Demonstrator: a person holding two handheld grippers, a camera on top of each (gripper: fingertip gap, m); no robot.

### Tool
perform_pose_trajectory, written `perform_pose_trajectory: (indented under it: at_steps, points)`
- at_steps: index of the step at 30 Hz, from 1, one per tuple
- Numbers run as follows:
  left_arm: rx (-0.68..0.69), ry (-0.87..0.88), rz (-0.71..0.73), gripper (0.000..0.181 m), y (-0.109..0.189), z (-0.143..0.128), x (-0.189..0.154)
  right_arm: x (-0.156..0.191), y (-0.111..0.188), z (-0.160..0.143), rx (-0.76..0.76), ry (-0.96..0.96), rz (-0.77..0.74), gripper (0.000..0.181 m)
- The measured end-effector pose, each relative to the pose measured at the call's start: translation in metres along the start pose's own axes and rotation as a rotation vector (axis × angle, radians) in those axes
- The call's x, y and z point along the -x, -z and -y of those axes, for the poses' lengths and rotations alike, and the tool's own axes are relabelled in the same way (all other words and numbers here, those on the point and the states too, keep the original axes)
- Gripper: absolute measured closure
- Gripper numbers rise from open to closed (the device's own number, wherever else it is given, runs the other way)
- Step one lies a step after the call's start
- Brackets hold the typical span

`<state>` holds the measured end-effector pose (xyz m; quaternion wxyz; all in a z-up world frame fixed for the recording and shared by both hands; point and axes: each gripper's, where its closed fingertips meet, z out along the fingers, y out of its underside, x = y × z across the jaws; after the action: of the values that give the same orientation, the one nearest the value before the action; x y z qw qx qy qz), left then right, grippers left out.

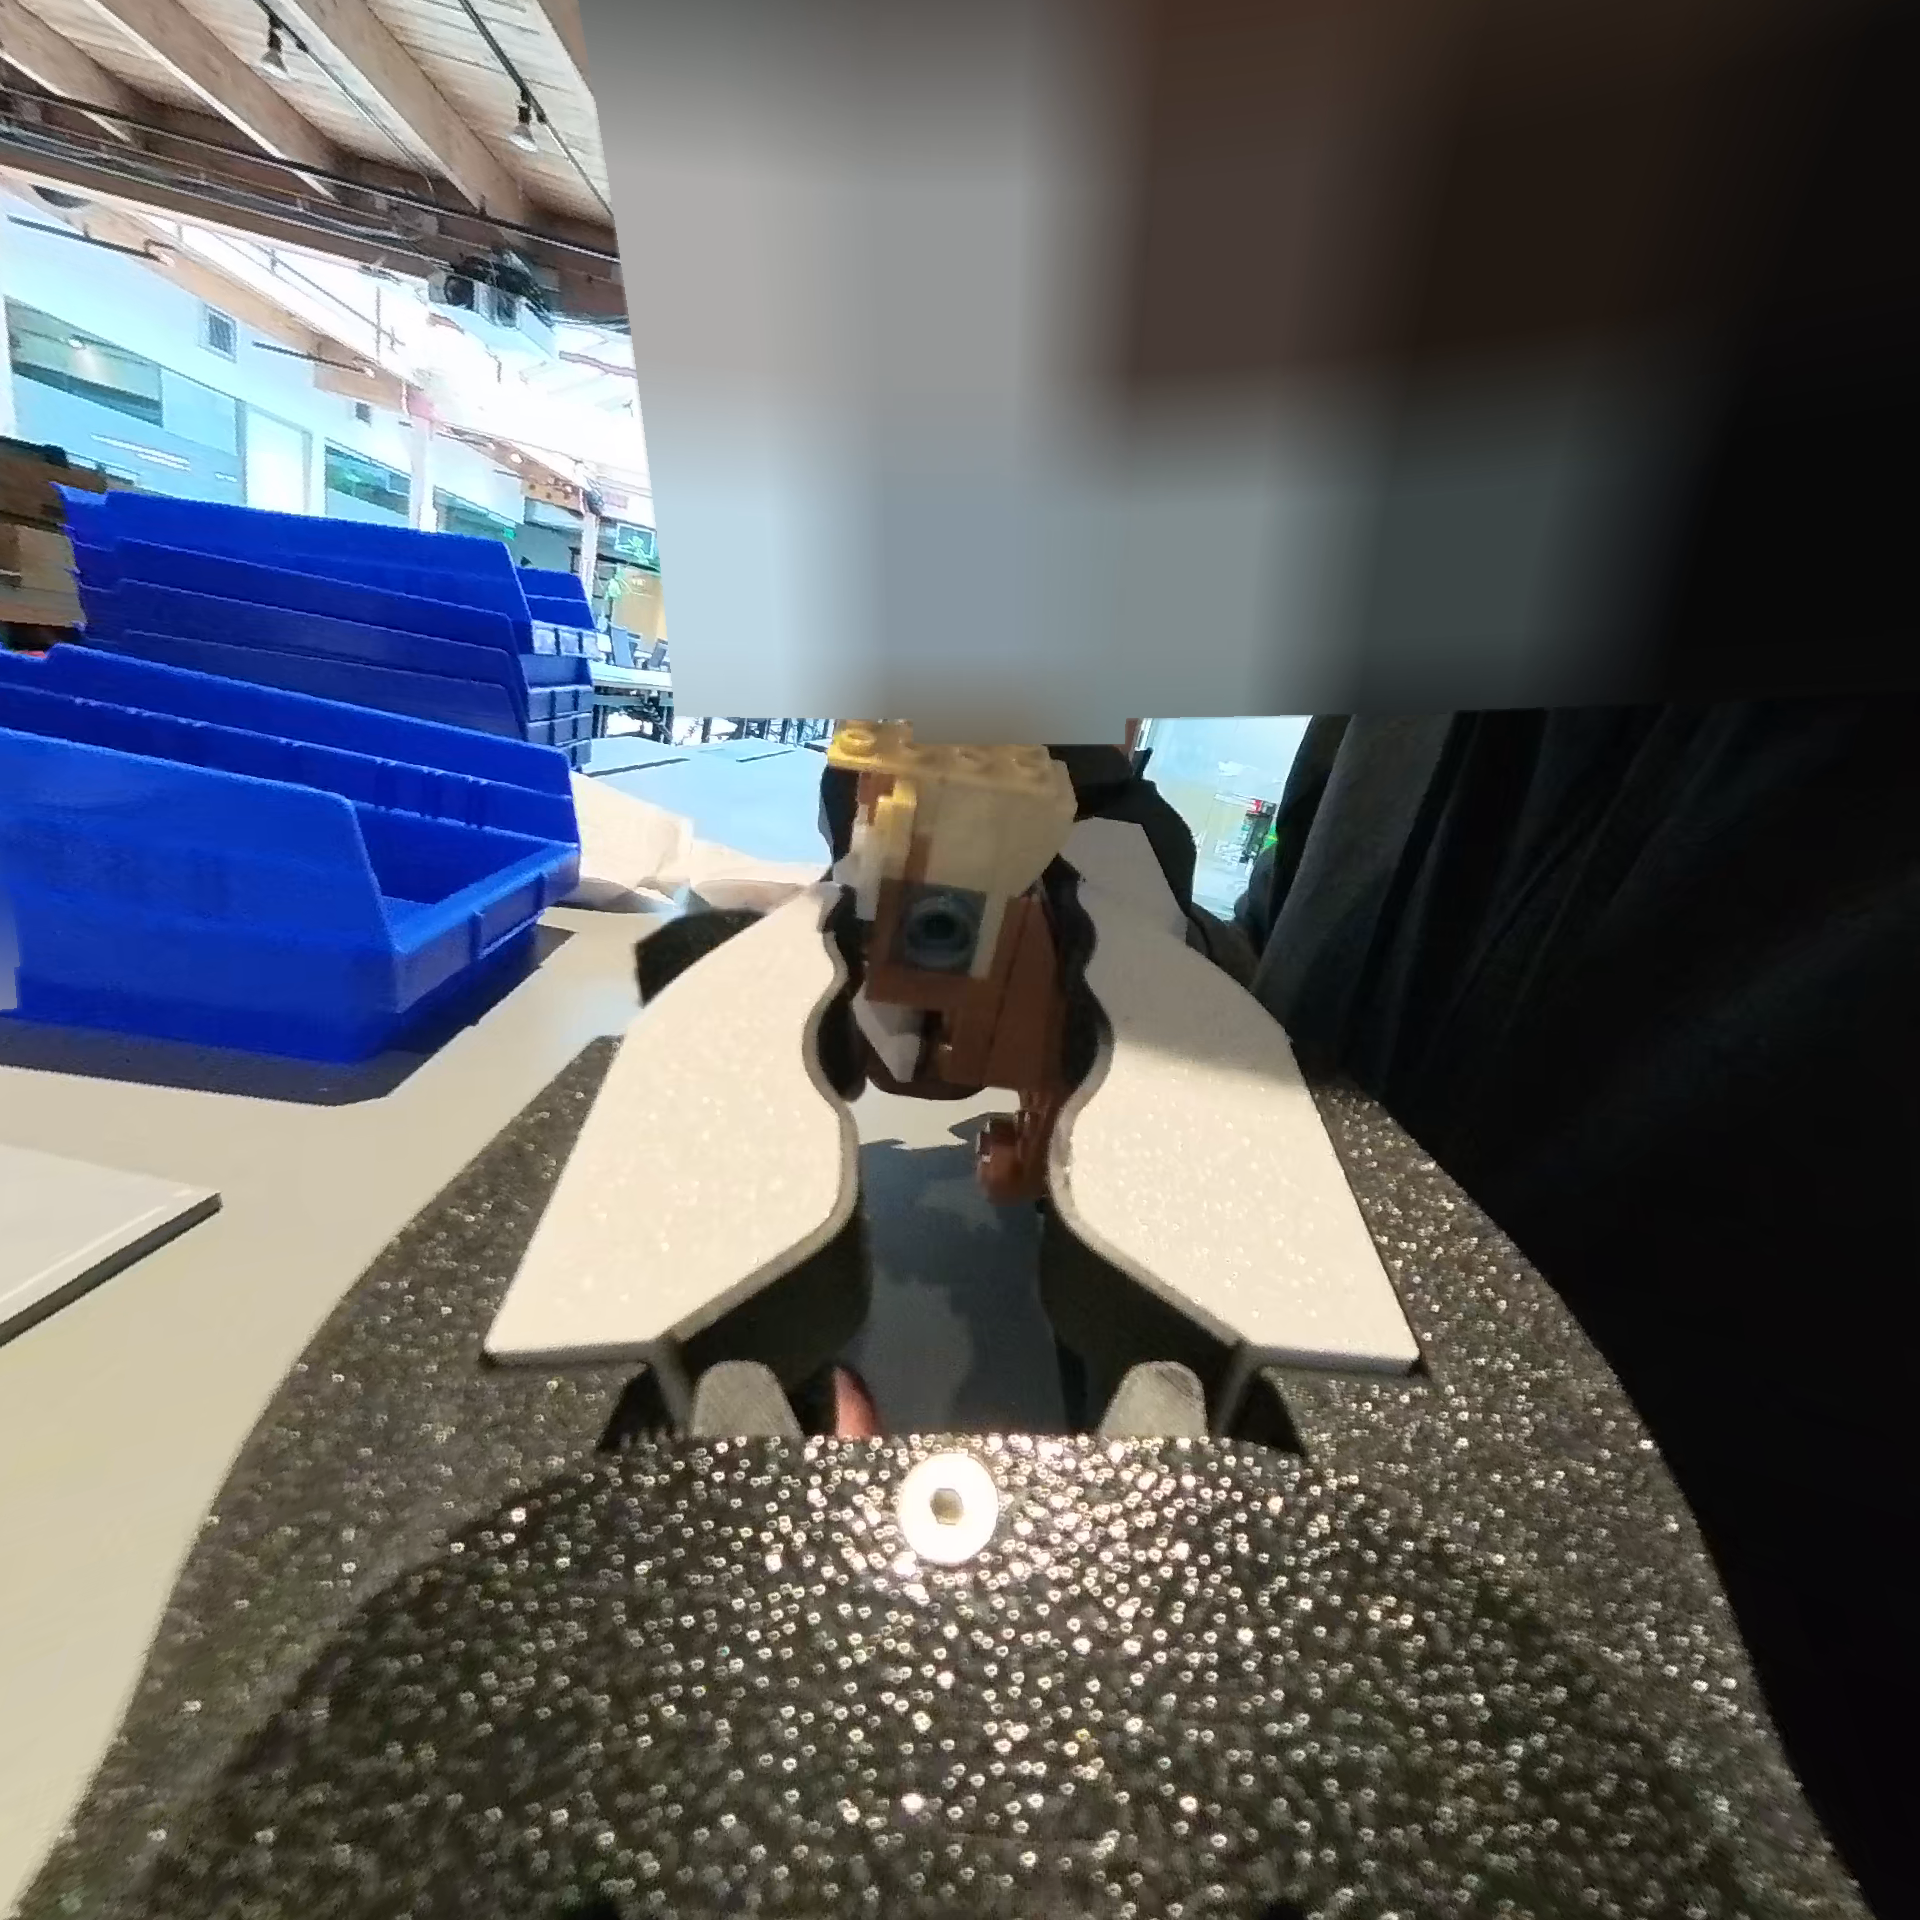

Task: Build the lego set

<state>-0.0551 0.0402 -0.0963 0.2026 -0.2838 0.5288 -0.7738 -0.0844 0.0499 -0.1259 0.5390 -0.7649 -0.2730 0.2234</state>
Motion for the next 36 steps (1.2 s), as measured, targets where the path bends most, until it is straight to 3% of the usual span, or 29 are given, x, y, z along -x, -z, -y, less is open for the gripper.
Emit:
perform_pose_trajectory:
  at_steps: [21,26,30,33,36]
  points:
    - [0.015,0.011,-0.001,0.146,0.001,-0.004,0.000,-0.002,0.001,-0.003,-0.030,-0.024,0.005,0.153]
    - [-0.006,0.056,0.038,0.143,-0.004,0.005,0.006,-0.005,0.009,0.005,-0.218,-0.133,0.049,0.152]
    - [-0.069,0.112,0.078,0.136,-0.001,0.021,0.013,-0.013,0.028,0.016,-0.472,-0.272,0.106,0.152]
    - [0.005,0.076,0.113,0.136,-0.005,0.016,0.014,-0.017,0.045,0.025,-0.653,-0.323,0.158,0.152]
    - [0.107,0.016,0.134,0.136,-0.010,0.006,0.011,-0.019,0.048,0.027,-0.704,-0.330,0.173,0.152]
